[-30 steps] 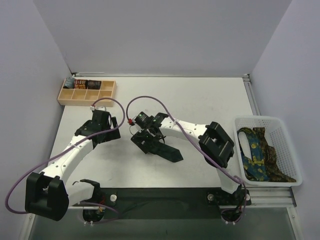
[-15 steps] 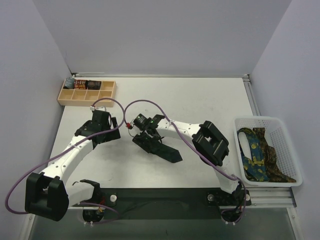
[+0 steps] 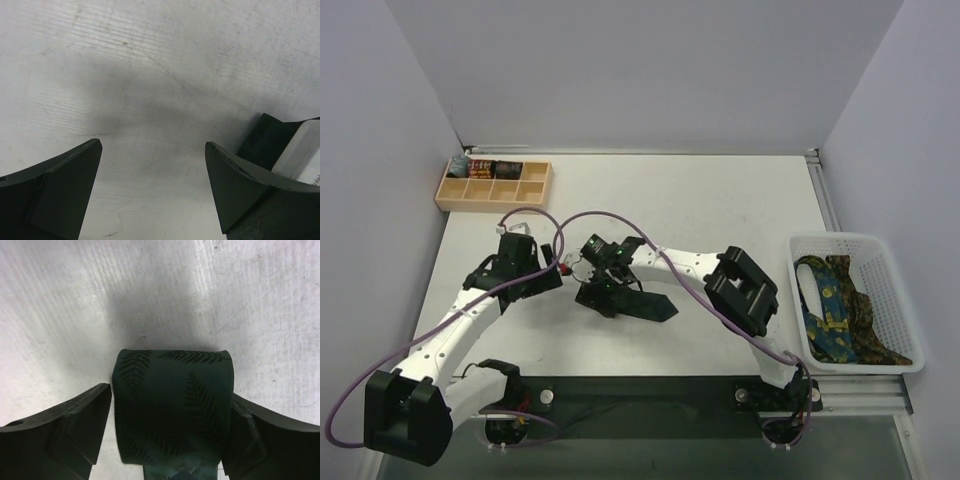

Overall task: Roll the ties
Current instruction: Roll the tie

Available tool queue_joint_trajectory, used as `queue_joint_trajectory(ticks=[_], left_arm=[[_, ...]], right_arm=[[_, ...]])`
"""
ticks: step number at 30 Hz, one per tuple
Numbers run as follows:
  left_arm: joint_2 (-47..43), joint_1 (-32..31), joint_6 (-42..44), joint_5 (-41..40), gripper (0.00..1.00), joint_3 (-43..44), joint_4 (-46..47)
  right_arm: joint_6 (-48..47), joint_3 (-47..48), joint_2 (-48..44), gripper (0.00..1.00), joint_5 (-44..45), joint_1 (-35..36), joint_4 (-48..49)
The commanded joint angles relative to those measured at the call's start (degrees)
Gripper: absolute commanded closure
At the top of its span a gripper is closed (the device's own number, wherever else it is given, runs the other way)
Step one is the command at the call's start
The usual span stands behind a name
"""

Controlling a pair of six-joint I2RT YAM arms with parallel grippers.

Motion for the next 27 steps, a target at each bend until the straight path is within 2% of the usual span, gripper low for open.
queue_joint_trajectory(ticks=[1,3,7,9,13,14,15,17,19,27], left_arm=[[-1.8,0.1,-3.8,5.4,0.04,-1.6,1.8],[-1.8,0.1,-4.5,8.2,0.03,-2.3,3.3],[-1.0,0.0,-5.9,15.6,0.03,-4.5,8.2],[-0.1,0.0,-6.7,18.9,0.03,-5.4,11.5],[1.7,-0.5,-7.4,22.4,0.03,-5.9,15.8],[2.1,-0.7,-7.4,22.6,0.03,-5.9,16.7],[3.0,-1.1,-7.4,22.6,0.03,-5.6,17.0],[4.0,-2.1,-7.2,22.6,0.03,-5.3,17.7],[5.5,-3.5,-7.1,22.6,0.03,-4.9,18.3],[10.9,-8.6,-7.4,20.4,0.03,-2.9,20.7]], right_arm=[[0.7,0.7,-6.9,0.20,-1.4,0.5,-0.9],[2.8,0.5,-10.2,0.16,-0.2,0.5,-0.9],[10.8,-3.8,-16.7,0.16,3.5,-0.4,1.4],[18.5,-7.1,-21.0,0.21,6.4,-1.8,4.4],[31.5,-20.2,-28.6,0.32,10.7,-4.3,11.6],[34.9,-22.3,-29.5,0.38,11.2,-5.0,14.7],[40.5,-24.8,-30.3,0.40,11.0,-6.3,16.8],[45.9,-30.7,-32.2,0.46,9.9,-7.6,22.4],[51.0,-33.2,-32.3,0.46,7.9,-8.7,26.9],[59.4,-39.5,-28.4,0.49,2.8,-9.9,39.7]])
